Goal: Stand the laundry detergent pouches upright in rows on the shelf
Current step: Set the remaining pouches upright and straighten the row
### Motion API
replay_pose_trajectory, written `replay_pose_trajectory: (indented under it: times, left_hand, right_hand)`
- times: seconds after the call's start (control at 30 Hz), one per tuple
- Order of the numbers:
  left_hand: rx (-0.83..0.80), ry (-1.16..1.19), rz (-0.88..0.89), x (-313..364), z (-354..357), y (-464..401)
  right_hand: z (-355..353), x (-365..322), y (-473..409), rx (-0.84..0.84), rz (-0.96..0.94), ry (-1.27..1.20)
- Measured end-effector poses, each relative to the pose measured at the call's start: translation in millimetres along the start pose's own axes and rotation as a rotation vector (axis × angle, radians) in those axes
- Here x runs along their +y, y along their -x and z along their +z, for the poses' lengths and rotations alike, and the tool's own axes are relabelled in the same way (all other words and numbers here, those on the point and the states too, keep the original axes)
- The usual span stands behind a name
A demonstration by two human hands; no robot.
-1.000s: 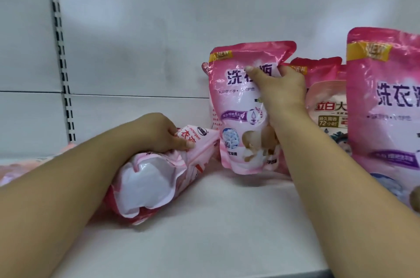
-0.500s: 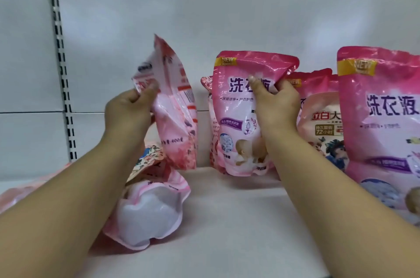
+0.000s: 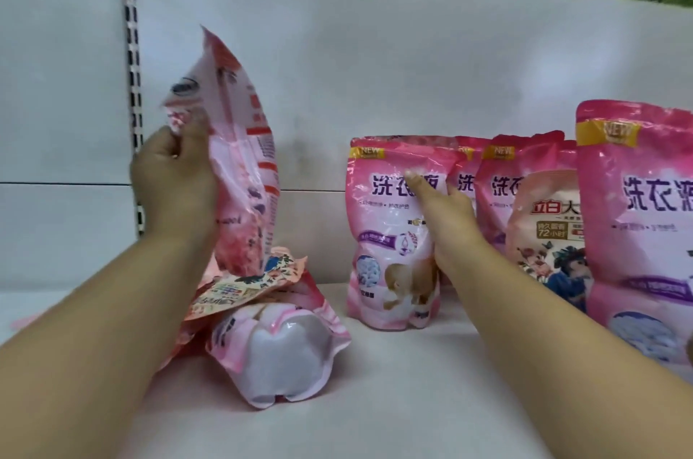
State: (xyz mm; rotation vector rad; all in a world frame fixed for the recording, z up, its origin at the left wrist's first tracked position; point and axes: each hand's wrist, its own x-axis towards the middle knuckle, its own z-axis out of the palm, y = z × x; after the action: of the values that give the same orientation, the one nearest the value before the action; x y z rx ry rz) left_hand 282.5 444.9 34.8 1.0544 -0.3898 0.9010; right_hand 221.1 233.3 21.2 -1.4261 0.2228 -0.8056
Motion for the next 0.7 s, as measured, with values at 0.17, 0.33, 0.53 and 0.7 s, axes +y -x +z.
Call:
replay_pose_trajectory:
  times: [0.17,0.33,0.53,0.7]
  left_hand:
    - [-0.043,-0.075,-0.037,2.4,-0.4,9.4]
    - [-0.070,-0.104,-0.014,-0.2,0.9,9.5]
    - [-0.078,-0.134,-0.036,-1.1,4.3,13.3]
    - [-0.093,-0.148,-0.061,0.5,4.7,15.4]
  right_hand:
    - [3.9,6.1,-2.4,0.091,-0.100,0.275]
    - [13.3,11.6,-11.1,0.042,0.092,0.174]
    - [-1.2,26.4,-22.7,-0.133,0.224,0.006]
    - [-5.6,25.4,-26.4,-0.167,0.244,-0.073]
